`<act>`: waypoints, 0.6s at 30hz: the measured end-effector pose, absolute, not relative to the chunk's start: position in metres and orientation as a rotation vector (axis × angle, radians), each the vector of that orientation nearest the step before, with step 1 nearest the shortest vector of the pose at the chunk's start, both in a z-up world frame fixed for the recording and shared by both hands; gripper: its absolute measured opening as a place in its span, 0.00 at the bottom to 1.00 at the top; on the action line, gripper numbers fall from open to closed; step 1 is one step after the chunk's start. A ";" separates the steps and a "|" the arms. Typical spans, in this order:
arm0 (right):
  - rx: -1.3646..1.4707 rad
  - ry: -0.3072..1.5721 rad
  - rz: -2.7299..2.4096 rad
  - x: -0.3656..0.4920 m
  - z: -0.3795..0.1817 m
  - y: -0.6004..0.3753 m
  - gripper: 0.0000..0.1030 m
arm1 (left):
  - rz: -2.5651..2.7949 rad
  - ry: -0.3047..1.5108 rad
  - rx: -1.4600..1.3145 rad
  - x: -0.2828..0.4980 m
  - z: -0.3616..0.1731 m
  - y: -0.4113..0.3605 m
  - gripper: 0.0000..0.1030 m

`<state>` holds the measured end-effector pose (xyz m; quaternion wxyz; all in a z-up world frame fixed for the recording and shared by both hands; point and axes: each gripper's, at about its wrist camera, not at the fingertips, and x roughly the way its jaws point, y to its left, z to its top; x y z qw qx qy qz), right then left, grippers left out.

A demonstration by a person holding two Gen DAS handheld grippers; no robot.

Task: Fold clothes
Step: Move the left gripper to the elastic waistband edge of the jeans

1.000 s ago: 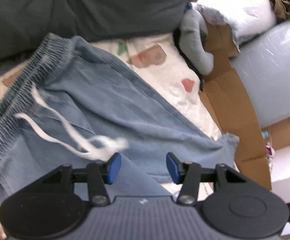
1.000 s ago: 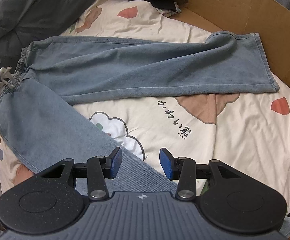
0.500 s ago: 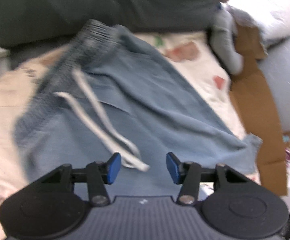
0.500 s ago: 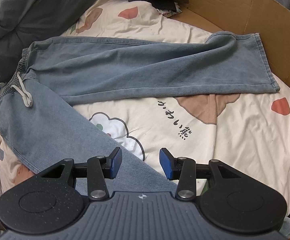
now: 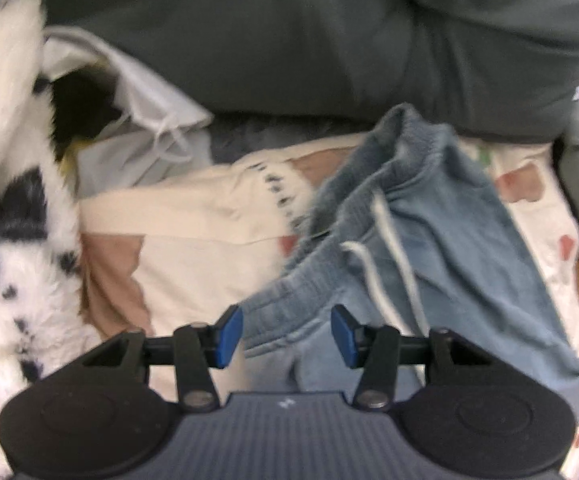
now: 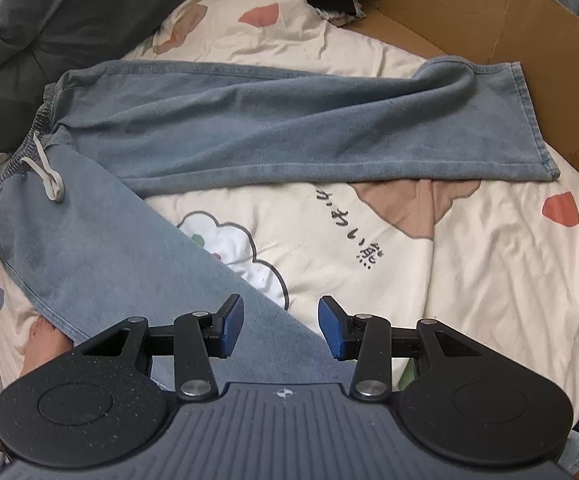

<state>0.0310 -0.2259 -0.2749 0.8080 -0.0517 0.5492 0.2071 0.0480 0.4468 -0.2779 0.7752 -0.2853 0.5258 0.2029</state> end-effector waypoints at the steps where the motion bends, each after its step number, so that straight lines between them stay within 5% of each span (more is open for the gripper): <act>1: -0.114 1.176 0.443 0.031 -0.275 -0.225 0.47 | 0.455 1.147 -0.610 0.046 -0.284 0.448 0.49; 18: -0.124 1.191 0.444 0.030 -0.280 -0.222 0.47 | 0.429 1.164 -0.639 0.047 -0.341 0.438 0.54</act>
